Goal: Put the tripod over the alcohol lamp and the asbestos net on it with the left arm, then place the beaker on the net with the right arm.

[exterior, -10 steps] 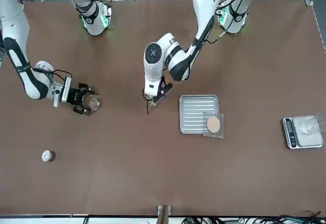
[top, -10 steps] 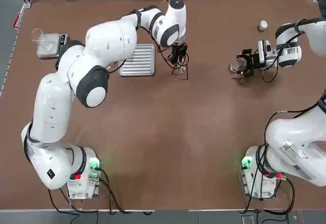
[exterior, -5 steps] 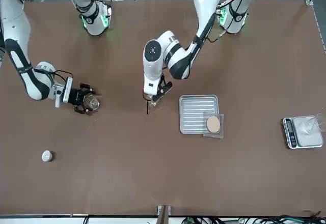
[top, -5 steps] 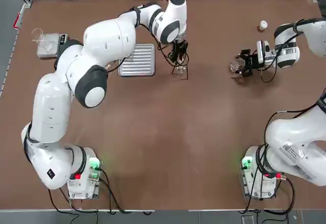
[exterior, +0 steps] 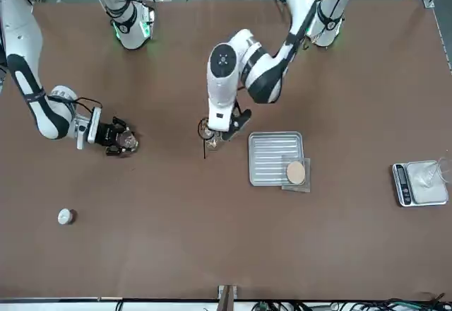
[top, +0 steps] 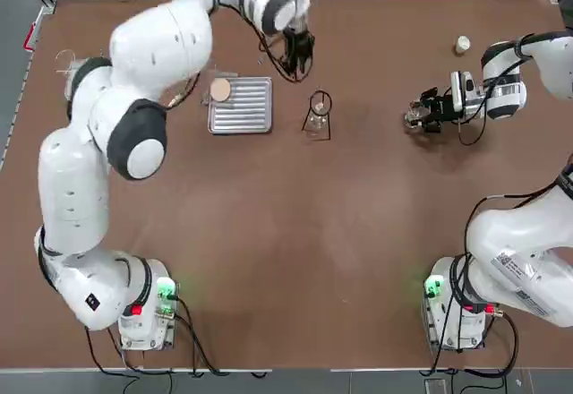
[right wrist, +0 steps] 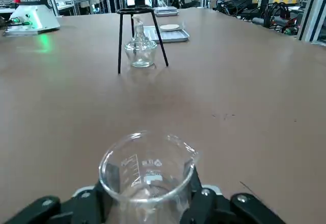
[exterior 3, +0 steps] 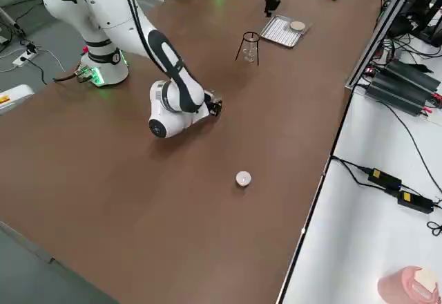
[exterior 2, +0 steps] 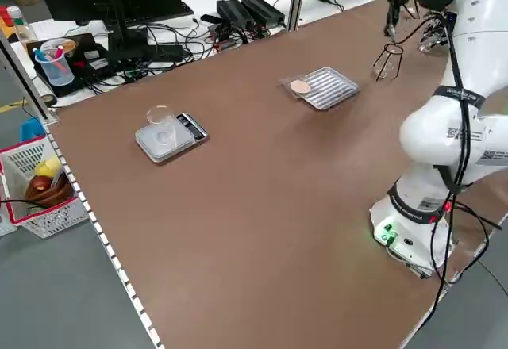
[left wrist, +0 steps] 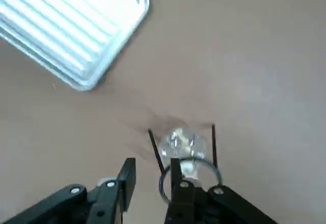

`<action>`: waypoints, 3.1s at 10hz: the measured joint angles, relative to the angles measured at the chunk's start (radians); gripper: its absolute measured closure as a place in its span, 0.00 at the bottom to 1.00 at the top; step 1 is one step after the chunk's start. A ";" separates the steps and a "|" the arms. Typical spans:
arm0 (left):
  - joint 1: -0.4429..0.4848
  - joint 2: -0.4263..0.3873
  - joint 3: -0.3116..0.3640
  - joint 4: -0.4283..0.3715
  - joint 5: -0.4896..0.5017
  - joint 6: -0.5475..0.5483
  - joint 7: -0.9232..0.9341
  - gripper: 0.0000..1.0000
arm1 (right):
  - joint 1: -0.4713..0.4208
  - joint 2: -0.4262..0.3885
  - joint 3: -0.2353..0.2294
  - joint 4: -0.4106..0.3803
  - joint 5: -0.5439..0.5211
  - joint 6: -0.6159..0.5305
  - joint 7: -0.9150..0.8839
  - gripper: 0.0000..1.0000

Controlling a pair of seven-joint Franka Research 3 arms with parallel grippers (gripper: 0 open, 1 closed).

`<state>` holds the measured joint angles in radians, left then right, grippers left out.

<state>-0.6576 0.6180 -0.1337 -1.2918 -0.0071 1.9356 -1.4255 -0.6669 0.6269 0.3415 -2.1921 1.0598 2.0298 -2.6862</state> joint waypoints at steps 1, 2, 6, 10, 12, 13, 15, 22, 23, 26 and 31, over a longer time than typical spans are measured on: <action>0.059 -0.024 0.000 -0.005 -0.001 -0.025 0.067 0.64 | 0.000 0.000 0.000 0.000 0.000 0.000 0.000 0.41; 0.123 -0.038 -0.003 -0.011 -0.004 -0.038 0.142 0.64 | 0.000 0.000 0.000 0.000 0.000 0.000 0.000 0.41; 0.401 -0.042 -0.077 -0.036 -0.028 -0.091 0.631 0.62 | 0.001 0.000 -0.002 0.011 0.002 0.002 0.005 0.41; 0.614 -0.036 -0.097 -0.078 -0.084 -0.081 1.046 0.59 | 0.004 0.000 -0.011 0.020 0.003 0.002 0.005 0.41; 0.687 0.000 -0.097 -0.089 -0.150 -0.045 1.230 0.55 | 0.016 0.000 -0.027 0.027 0.003 0.001 0.005 0.41; 0.711 0.024 -0.097 -0.093 -0.188 -0.035 1.305 0.52 | 0.022 0.000 -0.030 0.030 0.003 0.000 0.006 0.41; 0.750 0.082 -0.097 -0.098 -0.287 -0.015 1.455 0.50 | 0.030 0.000 -0.035 0.035 0.003 0.000 0.006 0.41; 0.874 0.228 -0.097 -0.119 -0.506 -0.014 1.852 0.51 | 0.036 0.000 -0.038 0.041 0.004 0.001 0.010 0.41; 0.874 0.242 -0.099 -0.119 -0.541 -0.013 1.878 0.52 | 0.037 0.000 -0.038 0.042 0.004 0.001 0.012 0.41; 0.869 0.256 -0.103 -0.120 -0.643 -0.012 1.995 0.53 | 0.039 0.000 -0.038 0.048 0.004 0.001 0.024 0.41; 0.862 0.293 -0.104 -0.121 -0.646 0.010 2.022 0.52 | 0.044 0.000 -0.041 0.052 0.004 0.002 0.028 0.41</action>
<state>0.2042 0.9111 -0.2375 -1.4126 -0.6532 1.9457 0.5965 -0.6230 0.6267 0.3006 -2.1404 1.0643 2.0314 -2.6586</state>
